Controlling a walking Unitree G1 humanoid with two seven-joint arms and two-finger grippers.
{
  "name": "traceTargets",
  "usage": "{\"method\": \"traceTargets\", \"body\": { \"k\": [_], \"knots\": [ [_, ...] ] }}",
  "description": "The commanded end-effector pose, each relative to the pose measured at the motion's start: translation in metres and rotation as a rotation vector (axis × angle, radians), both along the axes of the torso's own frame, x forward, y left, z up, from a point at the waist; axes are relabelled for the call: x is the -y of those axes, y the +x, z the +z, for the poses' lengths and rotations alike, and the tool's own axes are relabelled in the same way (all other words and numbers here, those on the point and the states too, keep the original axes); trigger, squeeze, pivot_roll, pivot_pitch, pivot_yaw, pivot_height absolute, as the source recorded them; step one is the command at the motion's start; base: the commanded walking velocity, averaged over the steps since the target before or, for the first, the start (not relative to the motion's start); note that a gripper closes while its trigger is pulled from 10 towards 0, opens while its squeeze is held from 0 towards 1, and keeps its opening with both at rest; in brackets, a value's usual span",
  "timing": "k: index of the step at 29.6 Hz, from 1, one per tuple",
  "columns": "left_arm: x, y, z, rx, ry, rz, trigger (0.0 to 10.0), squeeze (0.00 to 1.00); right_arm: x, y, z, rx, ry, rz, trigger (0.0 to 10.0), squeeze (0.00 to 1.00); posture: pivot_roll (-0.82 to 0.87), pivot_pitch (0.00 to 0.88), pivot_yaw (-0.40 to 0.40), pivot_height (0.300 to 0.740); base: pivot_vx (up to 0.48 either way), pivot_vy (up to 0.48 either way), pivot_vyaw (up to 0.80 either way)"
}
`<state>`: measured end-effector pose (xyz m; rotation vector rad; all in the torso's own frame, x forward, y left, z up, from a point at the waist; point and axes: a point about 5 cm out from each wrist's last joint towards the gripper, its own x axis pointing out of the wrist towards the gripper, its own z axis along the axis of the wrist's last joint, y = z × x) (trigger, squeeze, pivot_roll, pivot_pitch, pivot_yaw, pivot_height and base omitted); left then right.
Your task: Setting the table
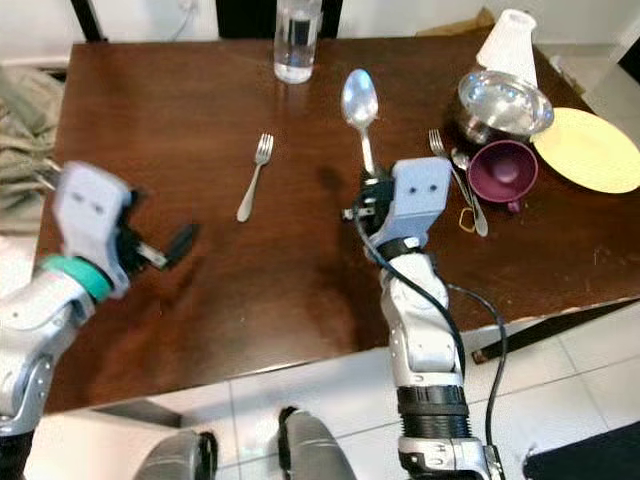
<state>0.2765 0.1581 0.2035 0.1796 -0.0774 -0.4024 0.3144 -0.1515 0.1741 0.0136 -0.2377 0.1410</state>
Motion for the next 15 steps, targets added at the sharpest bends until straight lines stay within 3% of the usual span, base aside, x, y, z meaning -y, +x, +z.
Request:
{"method": "traceTargets", "body": {
  "k": [1,2,5,7,11,12,15],
  "knots": [
    [0.000,-0.002,0.001,-0.018,-0.029,0.018,10.0,0.00,0.002,-0.004,-0.004,-0.004,0.002,-0.016,10.0,0.00,-0.02,0.094,0.016,0.740,0.000,0.000,0.00],
    [-0.001,-0.002,0.003,-0.011,-0.019,0.028,10.0,0.00,0.001,-0.004,-0.004,-0.005,0.004,-0.016,10.0,0.00,-0.01,0.090,0.021,0.740,0.000,0.000,0.00],
    [-0.009,-0.004,0.004,0.069,0.154,0.064,10.0,0.00,-0.006,-0.008,-0.006,-0.006,0.013,-0.007,10.0,0.00,-0.01,0.090,0.027,0.740,0.000,0.000,0.00],
    [-0.011,-0.004,0.002,0.073,0.169,0.076,10.0,0.00,-0.008,-0.009,-0.007,-0.007,0.017,-0.004,10.0,0.00,-0.01,0.089,0.028,0.740,0.000,0.000,0.00],
    [-0.014,-0.004,0.000,0.063,0.136,0.094,10.0,0.00,-0.010,-0.011,-0.008,-0.010,0.026,-0.002,10.0,0.00,-0.02,0.088,0.028,0.740,0.000,0.000,0.00],
    [-0.017,-0.001,-0.001,0.058,0.078,0.133,10.0,0.00,-0.012,-0.012,-0.009,-0.012,0.033,0.000,10.0,0.00,-0.02,0.086,0.025,0.740,0.000,0.000,0.00],
    [-0.019,0.003,-0.001,0.061,0.025,0.179,10.0,0.00,-0.014,-0.012,-0.009,-0.010,0.041,0.007,10.0,0.00,-0.02,0.085,0.020,0.740,0.000,0.000,0.00]
  ]
}}
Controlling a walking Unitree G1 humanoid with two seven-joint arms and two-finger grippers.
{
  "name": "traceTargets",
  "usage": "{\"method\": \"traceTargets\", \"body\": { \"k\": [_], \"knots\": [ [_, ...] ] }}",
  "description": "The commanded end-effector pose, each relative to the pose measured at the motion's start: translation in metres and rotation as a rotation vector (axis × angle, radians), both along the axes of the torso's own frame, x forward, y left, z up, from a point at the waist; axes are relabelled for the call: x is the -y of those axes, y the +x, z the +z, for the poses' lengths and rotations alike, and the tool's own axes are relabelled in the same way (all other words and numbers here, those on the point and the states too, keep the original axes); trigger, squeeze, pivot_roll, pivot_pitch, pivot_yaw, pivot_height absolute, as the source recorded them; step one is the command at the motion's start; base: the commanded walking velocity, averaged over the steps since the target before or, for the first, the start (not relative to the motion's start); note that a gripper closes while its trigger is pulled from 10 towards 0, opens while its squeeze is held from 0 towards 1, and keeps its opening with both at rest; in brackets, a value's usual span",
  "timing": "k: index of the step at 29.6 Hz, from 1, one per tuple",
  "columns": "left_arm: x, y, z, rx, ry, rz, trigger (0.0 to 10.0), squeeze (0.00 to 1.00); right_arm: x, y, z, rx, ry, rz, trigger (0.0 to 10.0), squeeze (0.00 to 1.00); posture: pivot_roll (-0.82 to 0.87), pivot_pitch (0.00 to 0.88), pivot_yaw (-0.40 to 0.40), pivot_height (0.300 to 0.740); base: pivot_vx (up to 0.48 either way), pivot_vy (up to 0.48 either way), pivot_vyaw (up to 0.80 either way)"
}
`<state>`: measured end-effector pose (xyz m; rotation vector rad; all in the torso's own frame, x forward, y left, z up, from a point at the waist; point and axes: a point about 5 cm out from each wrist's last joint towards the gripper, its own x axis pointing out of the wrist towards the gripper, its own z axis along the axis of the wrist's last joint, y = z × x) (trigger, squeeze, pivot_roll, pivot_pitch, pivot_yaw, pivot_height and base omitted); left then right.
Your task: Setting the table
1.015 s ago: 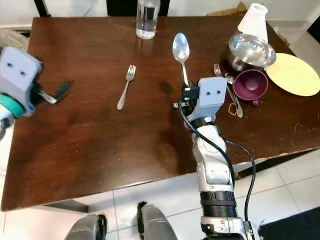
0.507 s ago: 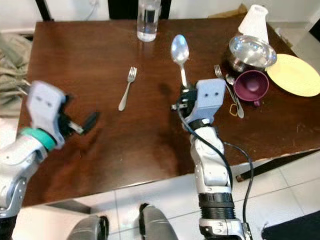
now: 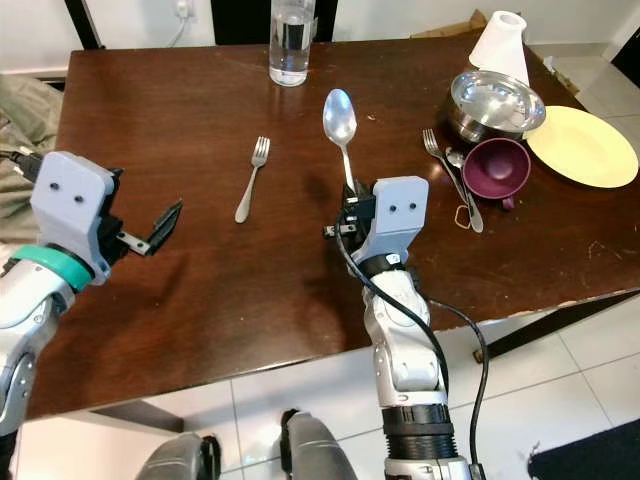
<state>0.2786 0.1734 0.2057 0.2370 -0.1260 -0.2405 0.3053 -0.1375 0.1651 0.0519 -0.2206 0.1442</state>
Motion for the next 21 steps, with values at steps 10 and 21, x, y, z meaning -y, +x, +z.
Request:
{"method": "traceTargets", "body": {
  "k": [10,21],
  "knots": [
    [0.009,0.018,-0.017,-0.069,-0.095,0.036,10.0,0.00,0.006,0.005,0.005,0.012,-0.021,0.020,10.0,0.00,-0.05,0.073,0.004,0.740,0.000,0.000,0.00],
    [-0.042,0.023,-0.009,0.006,0.043,0.261,10.0,0.00,-0.017,0.020,0.011,0.022,0.010,0.099,10.0,0.00,-0.01,0.044,-0.008,0.740,0.000,0.000,0.00]
  ]
}}
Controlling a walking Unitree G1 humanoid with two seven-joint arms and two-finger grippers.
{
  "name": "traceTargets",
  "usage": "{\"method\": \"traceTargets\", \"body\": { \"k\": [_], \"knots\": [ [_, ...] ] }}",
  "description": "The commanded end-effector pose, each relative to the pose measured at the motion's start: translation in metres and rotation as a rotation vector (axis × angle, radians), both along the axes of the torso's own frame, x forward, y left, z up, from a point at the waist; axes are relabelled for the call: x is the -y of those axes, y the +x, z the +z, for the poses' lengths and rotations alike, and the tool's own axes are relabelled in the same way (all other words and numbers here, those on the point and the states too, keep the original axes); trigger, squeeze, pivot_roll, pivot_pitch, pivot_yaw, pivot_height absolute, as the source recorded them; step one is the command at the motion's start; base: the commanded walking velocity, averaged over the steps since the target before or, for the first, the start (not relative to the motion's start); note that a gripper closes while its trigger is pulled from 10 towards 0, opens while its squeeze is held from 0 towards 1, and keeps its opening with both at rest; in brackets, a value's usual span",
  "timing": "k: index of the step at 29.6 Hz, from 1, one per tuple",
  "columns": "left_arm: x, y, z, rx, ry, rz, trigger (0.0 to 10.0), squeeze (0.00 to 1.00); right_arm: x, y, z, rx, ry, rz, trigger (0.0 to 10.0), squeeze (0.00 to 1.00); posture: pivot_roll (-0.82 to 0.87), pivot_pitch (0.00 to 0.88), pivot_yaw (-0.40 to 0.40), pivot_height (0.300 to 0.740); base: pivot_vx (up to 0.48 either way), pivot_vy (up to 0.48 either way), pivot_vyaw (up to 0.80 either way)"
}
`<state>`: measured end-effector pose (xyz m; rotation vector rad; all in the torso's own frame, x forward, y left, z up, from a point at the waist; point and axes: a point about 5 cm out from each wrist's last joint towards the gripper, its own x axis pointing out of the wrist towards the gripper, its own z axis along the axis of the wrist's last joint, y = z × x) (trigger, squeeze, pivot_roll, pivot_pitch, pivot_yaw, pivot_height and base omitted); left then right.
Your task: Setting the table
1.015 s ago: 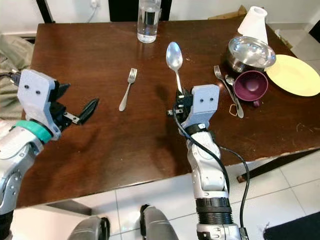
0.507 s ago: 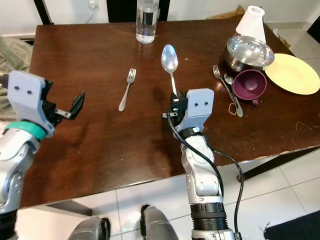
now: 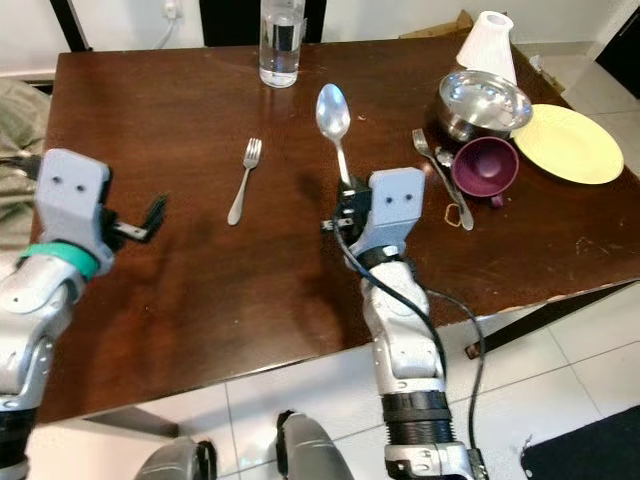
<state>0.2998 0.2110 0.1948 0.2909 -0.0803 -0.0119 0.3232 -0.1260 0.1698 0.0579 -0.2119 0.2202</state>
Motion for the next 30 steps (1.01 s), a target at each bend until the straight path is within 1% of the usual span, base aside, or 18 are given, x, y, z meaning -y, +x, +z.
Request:
{"method": "traceTargets", "body": {
  "k": [1,6,8,11,15,16,17,19,20,21,23,24,25,26,27,28,29,30],
  "knots": [
    [-0.006,0.003,0.005,0.031,0.002,0.036,10.0,0.00,-0.010,0.006,0.011,0.032,0.031,0.043,10.0,0.00,-0.02,0.055,-0.013,0.740,0.000,0.000,0.00],
    [-0.012,0.006,0.009,0.053,0.000,0.084,10.0,0.00,-0.022,0.009,0.016,0.031,0.041,0.106,10.0,0.00,-0.02,0.076,-0.006,0.740,0.000,0.000,0.00],
    [-0.019,0.005,0.007,0.051,-0.015,0.113,10.0,0.00,-0.030,0.008,0.011,0.010,0.035,0.149,10.0,0.00,-0.02,0.081,-0.001,0.740,0.000,0.000,0.00],
    [-0.021,0.004,0.005,0.039,-0.020,0.117,10.0,0.00,-0.034,0.008,0.007,-0.005,0.026,0.152,10.0,0.00,-0.02,0.085,0.001,0.740,0.000,0.000,0.00],
    [-0.023,0.005,0.002,0.026,-0.031,0.113,10.0,0.00,-0.045,0.012,-0.001,-0.045,0.017,0.168,10.0,0.00,-0.02,0.096,0.003,0.740,0.000,0.000,0.00],
    [-0.019,0.003,0.000,0.019,0.009,0.086,10.0,0.00,-0.055,0.018,-0.009,-0.093,-0.007,0.164,10.0,0.00,-0.01,0.105,0.002,0.740,0.000,0.000,0.00],
    [-0.019,0.003,0.000,0.019,0.009,0.086,10.0,0.00,-0.055,0.018,-0.009,-0.093,-0.007,0.164,10.0,0.00,-0.01,0.105,0.002,0.740,0.000,0.000,0.00],
    [-0.017,-0.003,-0.002,0.013,0.046,0.062,10.0,0.00,-0.067,0.026,-0.018,-0.159,-0.033,0.152,10.0,0.00,0.01,0.117,-0.009,0.740,0.000,0.000,0.00],
    [-0.017,-0.003,-0.002,0.013,0.046,0.062,10.0,0.00,-0.067,0.026,-0.018,-0.159,-0.033,0.152,10.0,0.00,0.01,0.117,-0.009,0.740,0.000,0.000,0.00],
    [-0.020,-0.007,-0.003,0.010,0.059,0.072,10.0,0.00,-0.071,0.029,-0.020,-0.184,-0.044,0.143,10.0,0.51,0.02,0.127,-0.018,0.740,0.000,0.000,0.00],
    [-0.020,-0.007,-0.003,0.010,0.059,0.072,10.0,0.00,-0.071,0.029,-0.020,-0.184,-0.044,0.143,10.0,0.51,0.02,0.127,-0.018,0.740,0.000,0.000,0.00],
    [-0.025,-0.012,-0.004,0.005,0.063,0.095,10.0,0.00,-0.075,0.032,-0.020,-0.193,-0.054,0.141,10.0,0.50,0.03,0.136,-0.028,0.740,0.000,0.000,0.00],
    [-0.025,-0.012,-0.004,0.005,0.063,0.095,10.0,0.00,-0.075,0.032,-0.020,-0.193,-0.054,0.141,10.0,0.50,0.03,0.136,-0.028,0.740,0.000,0.000,0.00],
    [-0.031,-0.018,-0.006,-0.003,0.067,0.119,10.0,0.00,-0.078,0.036,-0.018,-0.194,-0.055,0.147,10.0,0.57,0.04,0.142,-0.040,0.740,0.000,0.000,0.00],
    [-0.035,-0.024,-0.009,-0.012,0.077,0.137,10.0,0.00,-0.080,0.038,-0.015,-0.189,-0.060,0.150,10.0,0.51,0.05,0.144,-0.045,0.740,0.000,0.000,0.00],
    [-0.035,-0.024,-0.009,-0.012,0.077,0.137,10.0,0.00,-0.080,0.038,-0.015,-0.189,-0.060,0.150,10.0,0.51,0.05,0.144,-0.045,0.740,0.000,0.000,0.00],
    [-0.036,-0.028,-0.011,-0.016,0.081,0.147,10.0,0.00,-0.081,0.039,-0.013,-0.184,-0.054,0.157,10.0,0.00,0.05,0.143,-0.048,0.740,0.000,0.000,0.00],
    [-0.037,-0.029,-0.012,-0.019,0.083,0.151,10.0,0.00,-0.082,0.040,-0.011,-0.176,-0.050,0.159,10.0,0.00,0.05,0.143,-0.048,0.740,0.000,0.000,0.00]
  ]
}}
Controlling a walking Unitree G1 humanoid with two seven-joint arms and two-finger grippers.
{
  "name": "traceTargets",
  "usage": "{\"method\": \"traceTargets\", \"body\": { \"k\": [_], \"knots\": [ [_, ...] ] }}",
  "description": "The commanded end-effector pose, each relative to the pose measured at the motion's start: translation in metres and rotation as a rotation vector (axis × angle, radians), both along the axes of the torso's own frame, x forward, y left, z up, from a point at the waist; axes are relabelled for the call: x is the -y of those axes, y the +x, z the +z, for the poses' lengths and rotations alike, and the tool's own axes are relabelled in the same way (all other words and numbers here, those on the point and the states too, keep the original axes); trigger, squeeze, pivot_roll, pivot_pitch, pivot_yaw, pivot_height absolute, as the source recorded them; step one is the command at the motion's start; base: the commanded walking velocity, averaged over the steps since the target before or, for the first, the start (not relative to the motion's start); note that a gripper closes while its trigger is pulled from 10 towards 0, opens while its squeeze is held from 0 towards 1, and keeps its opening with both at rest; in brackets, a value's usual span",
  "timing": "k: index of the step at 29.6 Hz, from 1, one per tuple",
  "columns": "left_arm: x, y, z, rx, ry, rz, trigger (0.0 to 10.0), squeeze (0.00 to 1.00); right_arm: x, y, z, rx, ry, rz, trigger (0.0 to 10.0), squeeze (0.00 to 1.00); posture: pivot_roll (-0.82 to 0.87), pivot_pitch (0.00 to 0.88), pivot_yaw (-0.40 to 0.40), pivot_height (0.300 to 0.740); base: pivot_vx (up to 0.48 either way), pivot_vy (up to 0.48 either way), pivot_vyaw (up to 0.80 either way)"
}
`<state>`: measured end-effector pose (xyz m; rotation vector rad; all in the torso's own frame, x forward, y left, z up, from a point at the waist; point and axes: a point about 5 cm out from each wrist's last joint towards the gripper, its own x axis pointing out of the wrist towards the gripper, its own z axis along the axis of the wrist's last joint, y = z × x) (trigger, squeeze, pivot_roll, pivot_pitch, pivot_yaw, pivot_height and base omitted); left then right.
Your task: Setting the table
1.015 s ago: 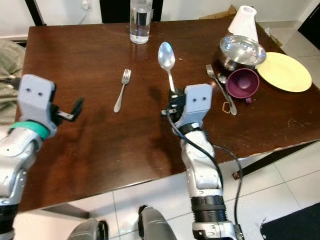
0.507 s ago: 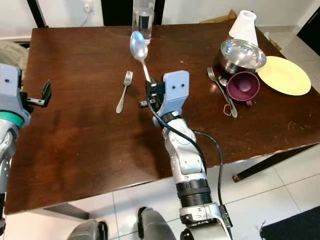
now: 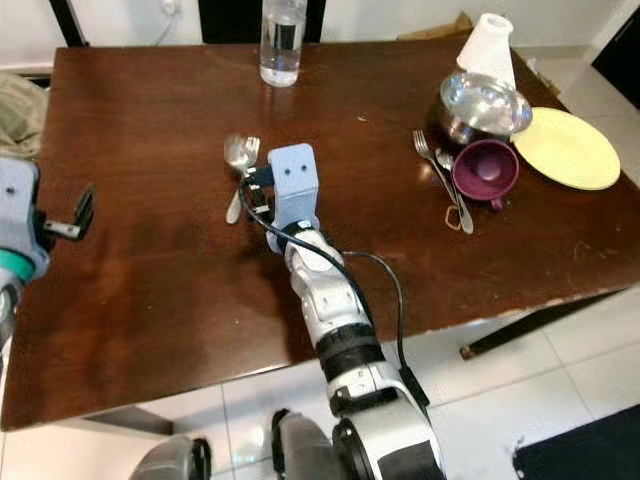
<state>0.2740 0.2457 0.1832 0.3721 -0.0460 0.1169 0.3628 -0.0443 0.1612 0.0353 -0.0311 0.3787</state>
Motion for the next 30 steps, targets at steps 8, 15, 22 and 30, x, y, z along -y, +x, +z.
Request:
{"method": "traceTargets", "body": {
  "k": [8,15,22,30],
  "knots": [
    [0.008,0.002,-0.003,-0.003,-0.007,-0.016,10.0,0.00,0.017,0.000,0.008,0.073,0.009,-0.029,10.0,0.00,0.02,0.124,-0.036,0.740,0.000,0.000,0.00],
    [0.014,0.007,-0.001,0.000,-0.020,-0.044,10.0,0.00,0.024,0.003,0.000,0.093,-0.052,0.036,10.0,0.00,0.01,0.139,-0.034,0.740,0.000,0.000,0.00],
    [0.028,-0.003,0.012,0.015,-0.102,-0.192,10.0,0.00,0.026,0.012,-0.003,0.059,-0.148,0.134,10.0,0.00,0.04,0.180,-0.023,0.740,0.000,0.000,0.00],
    [0.056,-0.021,0.046,0.031,-0.118,-0.492,10.0,0.00,0.021,0.027,0.012,0.001,-0.128,0.189,10.0,0.00,0.08,0.222,-0.008,0.740,0.000,0.000,0.00]
  ]
}}
